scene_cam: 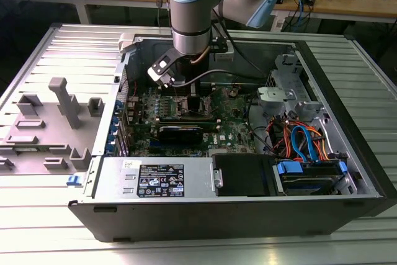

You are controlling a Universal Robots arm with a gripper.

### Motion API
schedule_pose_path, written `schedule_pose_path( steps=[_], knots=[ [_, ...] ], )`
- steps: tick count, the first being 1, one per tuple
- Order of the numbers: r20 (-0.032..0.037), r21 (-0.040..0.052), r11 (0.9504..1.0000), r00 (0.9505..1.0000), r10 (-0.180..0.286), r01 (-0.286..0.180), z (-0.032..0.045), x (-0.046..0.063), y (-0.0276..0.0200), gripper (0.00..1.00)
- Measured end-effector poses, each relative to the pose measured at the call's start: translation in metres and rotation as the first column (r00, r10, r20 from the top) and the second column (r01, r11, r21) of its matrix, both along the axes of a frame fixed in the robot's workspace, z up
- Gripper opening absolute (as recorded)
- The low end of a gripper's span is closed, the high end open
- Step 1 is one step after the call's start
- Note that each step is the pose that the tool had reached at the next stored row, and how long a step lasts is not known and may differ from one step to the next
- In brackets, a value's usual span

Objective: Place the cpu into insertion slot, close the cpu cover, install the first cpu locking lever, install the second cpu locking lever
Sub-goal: 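Place the cpu into insertion slot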

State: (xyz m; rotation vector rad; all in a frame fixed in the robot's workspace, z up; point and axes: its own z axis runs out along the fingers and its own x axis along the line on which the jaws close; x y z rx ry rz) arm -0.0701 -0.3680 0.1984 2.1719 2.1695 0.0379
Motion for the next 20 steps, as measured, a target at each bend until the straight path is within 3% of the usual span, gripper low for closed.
schedule_pose_path(
  steps=[14,20],
  knots=[
    [0.0,0.0002,1.0,1.0,-0.002,0.002,-0.0041,0.0013,0.0,0.54],
    [0.0002,0.0006,1.0,1.0,-0.002,0.002,-0.0045,0.0013,0.0001,0.61]
  ],
)
